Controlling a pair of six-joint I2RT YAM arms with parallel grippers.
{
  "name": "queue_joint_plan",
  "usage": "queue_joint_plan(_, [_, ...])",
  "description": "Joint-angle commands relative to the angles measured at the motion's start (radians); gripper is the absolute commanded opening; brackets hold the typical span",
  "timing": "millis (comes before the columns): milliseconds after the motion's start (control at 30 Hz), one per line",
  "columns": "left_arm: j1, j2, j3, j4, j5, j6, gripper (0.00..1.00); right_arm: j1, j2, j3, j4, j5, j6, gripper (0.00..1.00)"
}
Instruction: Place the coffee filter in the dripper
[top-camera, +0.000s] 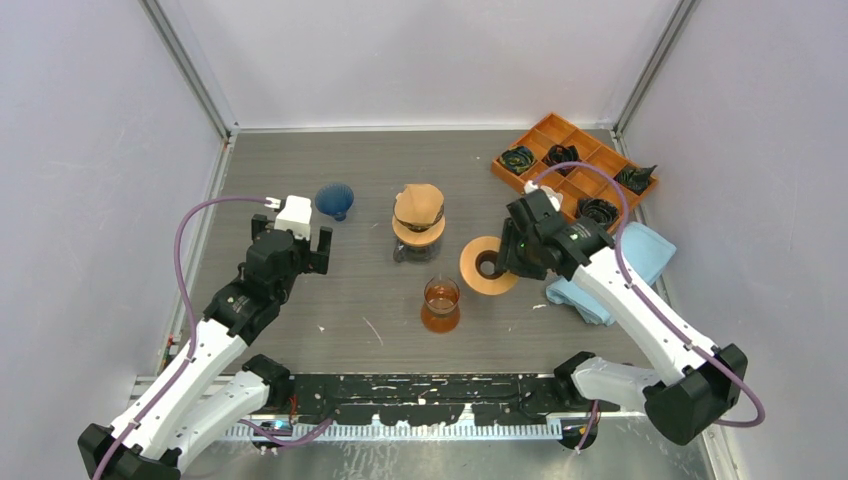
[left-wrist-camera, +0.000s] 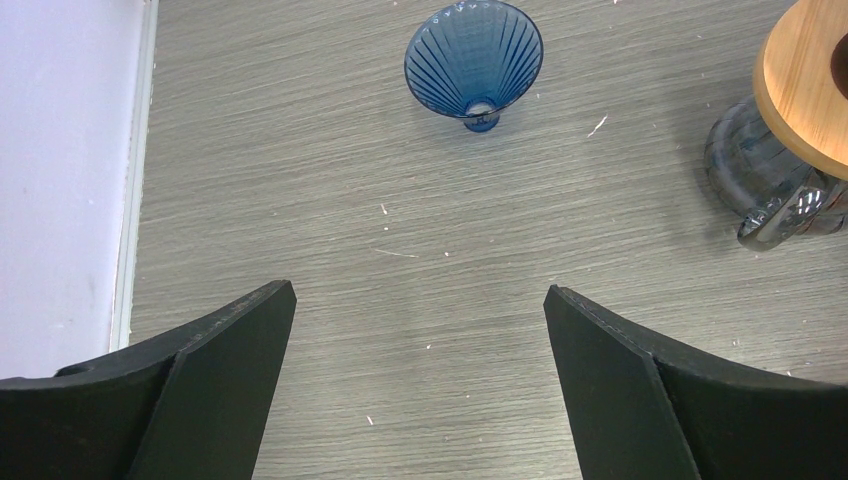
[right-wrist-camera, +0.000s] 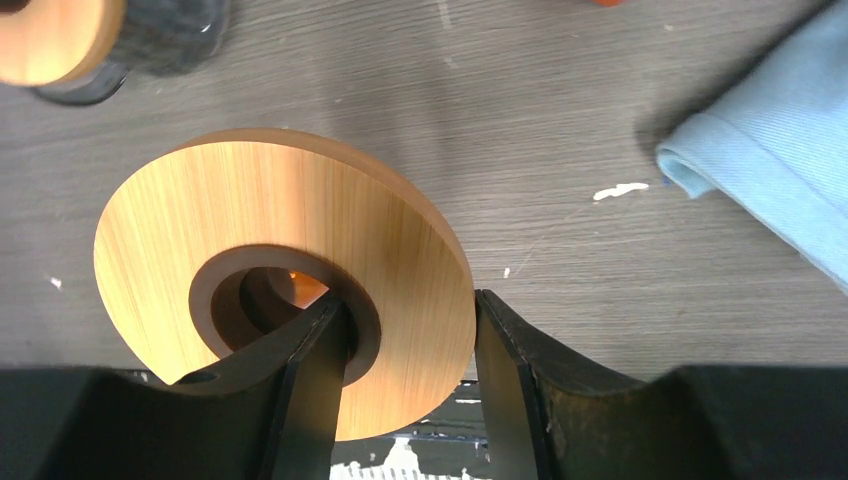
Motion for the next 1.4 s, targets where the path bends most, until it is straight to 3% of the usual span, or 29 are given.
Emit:
queue_joint_plan(0, [0.007, -0.006, 0.009, 0.045, -0.019, -0.003, 0.99, 0.1, 0.051, 0.11, -0.014, 0.008, 0.011, 0.26])
queue_joint_plan(233, [0.007, -0.014, 0.009, 0.043, -0.022, -0.003, 0.99, 0.236, 0.131, 0.184, -0.002, 0.023, 0.051, 0.27])
queue_joint_plan(533, [0.007, -0.019, 0.009, 0.043, -0.023, -0.003, 0.99, 0.325, 0.209, 0.225, -0.001, 0.046, 0.066, 0.27])
queue_joint_plan(867, [0.007, -0.02, 0.009, 0.042, -0.022, -0.003, 0.99, 0.365, 0.271, 0.228, 0.003, 0.072, 0.071, 0.27])
queue_joint_plan(1367, [0.008, -0.018, 0.009, 0.044, -0.021, -0.003, 0.99, 0.396, 0.323, 0.197, 0.013, 0.133, 0.085, 0.37])
